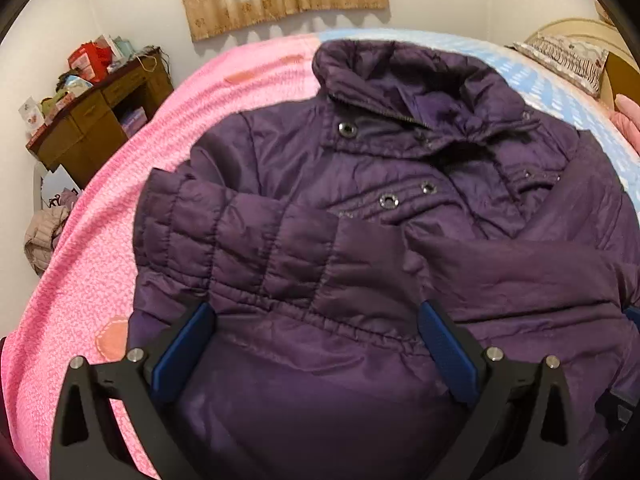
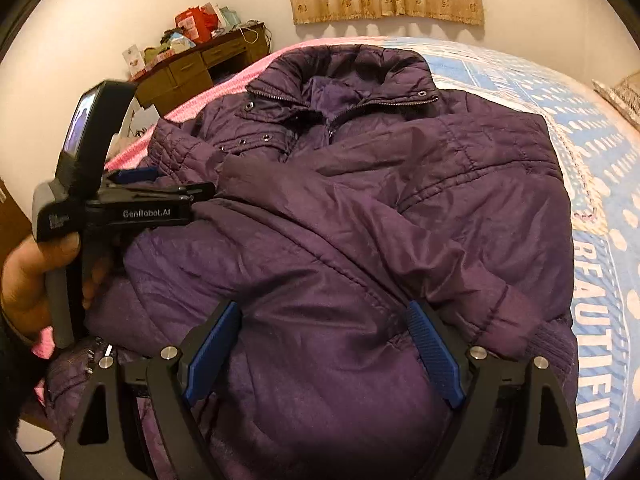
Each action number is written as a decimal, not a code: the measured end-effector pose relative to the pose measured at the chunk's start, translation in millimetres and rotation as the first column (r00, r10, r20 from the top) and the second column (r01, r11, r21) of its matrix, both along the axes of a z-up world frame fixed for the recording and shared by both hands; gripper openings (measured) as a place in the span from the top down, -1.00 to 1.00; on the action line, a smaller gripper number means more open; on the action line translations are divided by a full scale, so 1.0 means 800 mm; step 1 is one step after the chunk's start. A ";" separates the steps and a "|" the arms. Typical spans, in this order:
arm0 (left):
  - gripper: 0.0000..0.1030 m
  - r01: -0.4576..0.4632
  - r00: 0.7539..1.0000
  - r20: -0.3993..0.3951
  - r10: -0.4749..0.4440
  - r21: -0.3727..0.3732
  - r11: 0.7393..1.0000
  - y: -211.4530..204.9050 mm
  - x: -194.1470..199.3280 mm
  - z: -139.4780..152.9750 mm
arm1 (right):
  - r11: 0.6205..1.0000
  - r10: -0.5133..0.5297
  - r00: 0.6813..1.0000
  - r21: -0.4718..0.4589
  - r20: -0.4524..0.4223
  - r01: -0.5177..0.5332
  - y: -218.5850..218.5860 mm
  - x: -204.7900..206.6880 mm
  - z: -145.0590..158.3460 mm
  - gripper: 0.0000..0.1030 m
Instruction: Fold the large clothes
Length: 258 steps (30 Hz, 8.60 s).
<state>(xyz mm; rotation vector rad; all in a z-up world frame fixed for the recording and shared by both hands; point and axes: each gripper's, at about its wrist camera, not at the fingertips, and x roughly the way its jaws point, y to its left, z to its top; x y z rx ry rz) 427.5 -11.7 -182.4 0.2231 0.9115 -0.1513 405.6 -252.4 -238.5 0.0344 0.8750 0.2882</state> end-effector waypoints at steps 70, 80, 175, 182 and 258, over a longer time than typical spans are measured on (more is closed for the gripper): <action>-1.00 -0.014 1.000 -0.004 0.015 0.053 0.999 -0.008 0.001 0.000 | 0.996 0.020 1.000 -0.090 -0.013 -0.021 0.011 0.005 -0.003 -0.71; -1.00 0.060 0.991 0.119 -0.054 -0.049 0.997 0.012 -0.010 0.110 | 0.980 0.176 0.984 0.098 0.011 -0.176 -0.047 0.025 0.098 -0.72; 0.75 0.211 0.742 0.279 -0.609 0.765 0.608 -0.069 0.083 -0.013 | 0.975 -0.009 0.999 -0.224 -0.046 -0.002 -0.099 0.294 0.043 0.31; 0.80 0.209 0.737 0.279 -0.615 0.772 0.601 -0.068 0.081 -0.019 | 0.995 -0.101 0.990 -0.015 0.096 0.103 -0.106 0.274 0.116 0.14; -0.94 0.054 0.961 0.248 -0.123 0.267 0.962 -0.050 0.140 0.003 | 0.980 0.088 0.995 -0.184 0.041 -0.079 0.004 0.321 -0.001 0.10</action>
